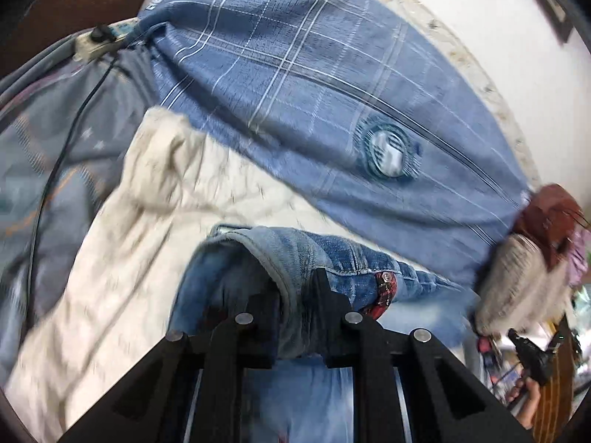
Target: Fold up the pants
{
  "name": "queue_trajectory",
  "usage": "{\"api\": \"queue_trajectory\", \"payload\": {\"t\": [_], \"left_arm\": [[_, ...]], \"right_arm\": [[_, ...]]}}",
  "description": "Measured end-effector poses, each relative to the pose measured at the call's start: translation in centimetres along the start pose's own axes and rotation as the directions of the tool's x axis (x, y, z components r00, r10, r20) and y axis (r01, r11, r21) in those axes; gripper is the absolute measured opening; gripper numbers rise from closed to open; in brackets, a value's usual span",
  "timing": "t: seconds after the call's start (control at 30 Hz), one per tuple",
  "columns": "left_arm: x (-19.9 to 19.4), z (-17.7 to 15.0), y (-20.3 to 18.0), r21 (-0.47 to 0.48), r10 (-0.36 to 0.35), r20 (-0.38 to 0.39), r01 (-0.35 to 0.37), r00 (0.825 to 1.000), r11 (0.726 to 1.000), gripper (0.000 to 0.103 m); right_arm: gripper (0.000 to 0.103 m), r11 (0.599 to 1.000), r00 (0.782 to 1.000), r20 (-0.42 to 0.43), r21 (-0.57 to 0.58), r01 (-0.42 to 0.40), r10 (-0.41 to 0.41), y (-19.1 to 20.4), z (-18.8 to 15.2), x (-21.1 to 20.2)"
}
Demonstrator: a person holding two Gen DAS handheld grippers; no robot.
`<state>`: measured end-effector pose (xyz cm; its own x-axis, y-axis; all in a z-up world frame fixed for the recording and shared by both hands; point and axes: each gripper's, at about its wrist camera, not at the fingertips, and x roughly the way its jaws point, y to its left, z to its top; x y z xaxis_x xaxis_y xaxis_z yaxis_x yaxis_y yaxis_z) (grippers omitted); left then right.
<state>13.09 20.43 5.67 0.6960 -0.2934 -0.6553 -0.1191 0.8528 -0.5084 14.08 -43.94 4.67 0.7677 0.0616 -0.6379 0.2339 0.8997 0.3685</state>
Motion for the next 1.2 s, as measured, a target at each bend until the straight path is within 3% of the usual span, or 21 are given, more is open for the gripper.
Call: {"api": "queue_trajectory", "payload": {"t": [0.1,0.2,0.27,0.33,0.37,0.4,0.43,0.47,0.53,0.63,0.83,0.87,0.93,0.97,1.0,1.07,1.2], "left_arm": [[-1.1,-3.7,0.1,0.057,-0.006,-0.027,0.007,1.000,0.998,0.017],[-0.7,-5.4,-0.1,0.081,0.032,-0.051,-0.028,0.998,0.996,0.017],[-1.2,-5.9,-0.3,0.095,0.034,-0.040,-0.030,0.999,0.995,0.017],[-1.5,-5.9,-0.6,0.108,0.036,-0.027,-0.033,0.999,0.994,0.018],[-1.8,-6.2,-0.4,0.106,0.032,-0.025,-0.029,0.999,0.994,0.018],[-2.0,-6.2,-0.3,0.105,0.031,-0.019,-0.029,0.999,0.994,0.018],[-2.0,-6.4,-0.2,0.105,0.032,-0.016,-0.030,0.999,0.994,0.018],[-2.0,-6.5,0.0,0.102,0.029,-0.014,-0.028,0.999,0.994,0.018],[-2.0,-6.8,0.4,0.100,0.027,-0.011,-0.026,1.000,0.995,0.018],[-2.2,-7.4,0.8,0.107,0.023,-0.003,-0.023,1.000,0.994,0.018],[-2.5,-8.8,1.3,0.136,0.021,0.002,-0.021,1.000,0.991,0.018],[-2.5,-9.0,1.3,0.142,0.023,0.005,-0.024,1.000,0.990,0.019],[-2.6,-9.4,1.4,0.161,0.039,0.007,-0.039,0.999,0.986,0.019],[-2.6,-9.5,1.5,0.162,0.045,0.004,-0.045,0.999,0.986,0.019],[-2.7,-9.7,1.5,0.162,0.046,0.002,-0.045,0.999,0.986,0.019],[-2.6,-9.8,1.5,0.167,0.054,0.002,-0.054,0.999,0.985,0.020],[-2.6,-9.6,1.8,0.164,0.079,0.013,-0.080,0.997,0.983,0.020]], "right_arm": [[0.005,1.000,0.995,-0.102,0.020,-0.011,0.012,-1.6,-4.4,-1.2],[0.008,0.999,0.985,-0.173,0.047,0.006,0.003,-2.2,-6.5,-0.2],[0.009,0.996,0.977,-0.206,0.084,-0.036,0.052,-1.8,-6.2,1.1],[0.018,0.987,0.962,-0.243,0.133,-0.092,0.122,-0.9,-4.5,3.4],[0.040,0.985,0.959,-0.253,0.149,-0.092,0.128,-0.5,-4.1,4.3],[0.080,0.977,0.950,-0.278,0.193,-0.088,0.140,0.2,-2.6,6.2],[0.088,0.967,0.945,-0.286,0.238,-0.091,0.159,0.5,-1.6,7.3],[0.089,0.958,0.944,-0.278,0.271,-0.099,0.176,0.7,-0.9,8.1],[0.089,0.935,0.926,-0.302,0.334,-0.120,0.226,1.9,1.3,11.0],[0.089,0.943,0.905,-0.376,0.325,-0.075,0.201,4.0,2.4,13.9],[0.086,0.939,0.909,-0.399,0.342,0.027,0.119,5.2,3.2,17.2],[0.079,0.936,0.906,-0.405,0.351,0.032,0.121,4.9,3.2,17.7],[0.053,0.931,0.901,-0.413,0.364,0.031,0.132,4.5,3.1,18.5],[0.025,0.930,0.897,-0.422,0.367,0.036,0.131,4.3,3.0,18.7],[0.008,0.932,0.895,-0.428,0.360,0.039,0.128,4.2,2.6,19.0],[0.006,0.944,0.904,-0.418,0.324,0.058,0.088,4.5,2.2,18.3],[0.004,0.954,0.940,-0.333,0.300,0.028,0.077,4.6,1.5,13.0]]}}
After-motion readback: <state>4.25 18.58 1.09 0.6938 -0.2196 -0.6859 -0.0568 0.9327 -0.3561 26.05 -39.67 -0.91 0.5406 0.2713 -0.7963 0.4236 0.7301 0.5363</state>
